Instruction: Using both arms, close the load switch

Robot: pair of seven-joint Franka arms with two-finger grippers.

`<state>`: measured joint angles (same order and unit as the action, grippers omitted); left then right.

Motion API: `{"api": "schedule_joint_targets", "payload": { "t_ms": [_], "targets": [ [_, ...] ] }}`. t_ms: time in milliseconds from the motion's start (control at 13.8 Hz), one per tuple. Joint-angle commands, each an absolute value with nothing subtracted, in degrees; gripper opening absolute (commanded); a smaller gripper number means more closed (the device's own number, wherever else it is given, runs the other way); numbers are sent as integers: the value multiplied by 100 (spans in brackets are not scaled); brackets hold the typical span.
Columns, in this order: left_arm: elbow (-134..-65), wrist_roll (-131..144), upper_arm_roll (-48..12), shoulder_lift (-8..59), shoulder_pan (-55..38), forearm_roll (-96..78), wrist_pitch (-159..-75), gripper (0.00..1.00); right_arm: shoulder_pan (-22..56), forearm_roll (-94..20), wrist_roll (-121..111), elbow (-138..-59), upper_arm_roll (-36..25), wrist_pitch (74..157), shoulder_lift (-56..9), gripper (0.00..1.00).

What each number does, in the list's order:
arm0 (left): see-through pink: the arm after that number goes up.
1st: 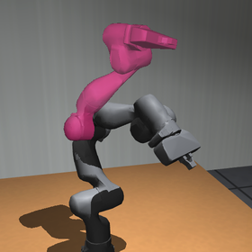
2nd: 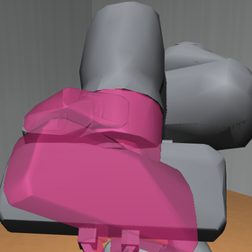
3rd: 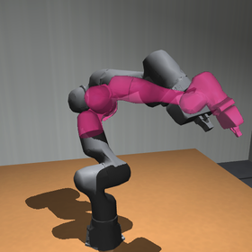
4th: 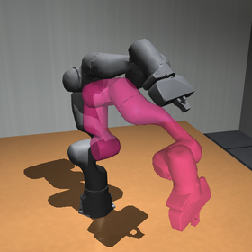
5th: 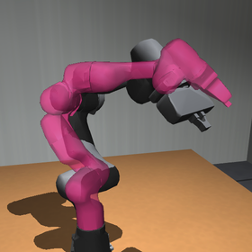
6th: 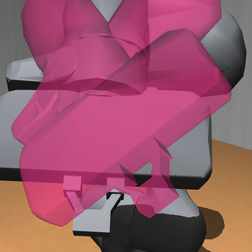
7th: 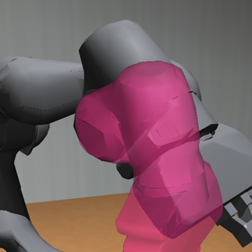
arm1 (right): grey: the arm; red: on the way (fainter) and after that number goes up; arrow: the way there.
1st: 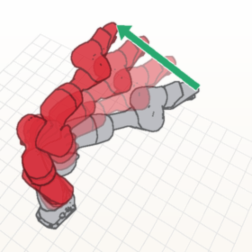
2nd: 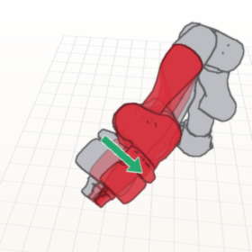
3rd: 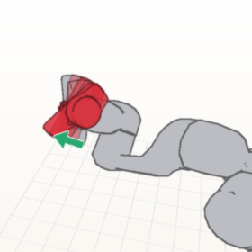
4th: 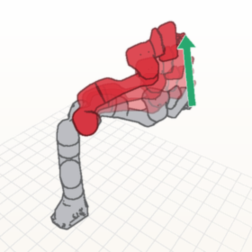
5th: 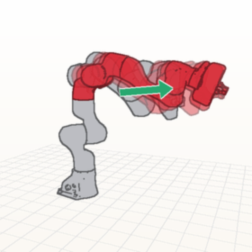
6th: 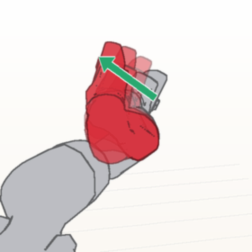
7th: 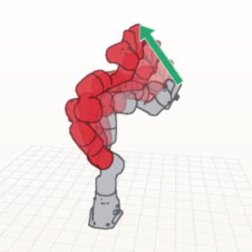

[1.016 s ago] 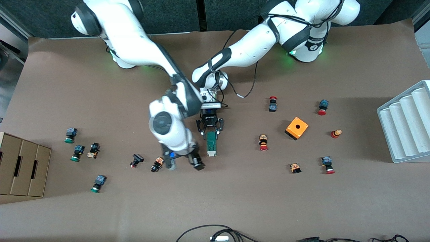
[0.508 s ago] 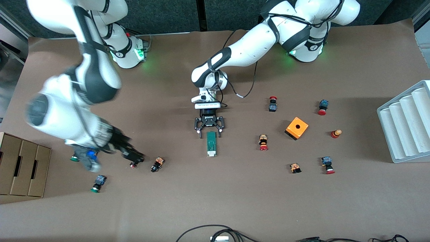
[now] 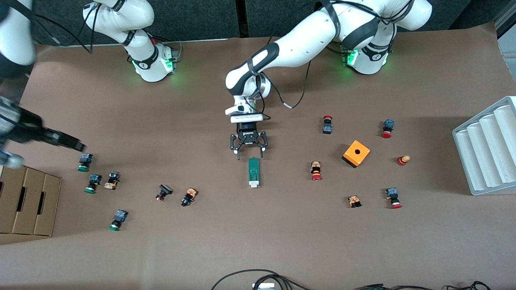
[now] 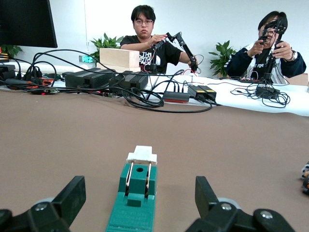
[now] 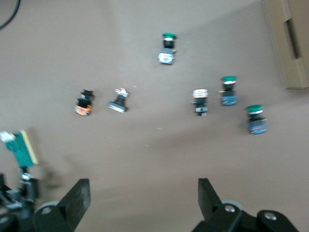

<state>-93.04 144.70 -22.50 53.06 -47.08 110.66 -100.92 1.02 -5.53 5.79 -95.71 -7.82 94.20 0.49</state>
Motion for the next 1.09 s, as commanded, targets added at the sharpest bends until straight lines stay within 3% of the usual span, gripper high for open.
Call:
{"api": "schedule_joint_targets", "payload": {
  "t_ms": [0,1016],
  "targets": [
    [-9536,14440,-2224,4914,-4808,10750,-10142,100,-158,-264,44,-10195,-615,9361,685,99],
    [-9510,11173,-2417,2796,-4720,7613,-10678,100,-158,79,52,-9791,-677,9079,536,99]
  ]
}}
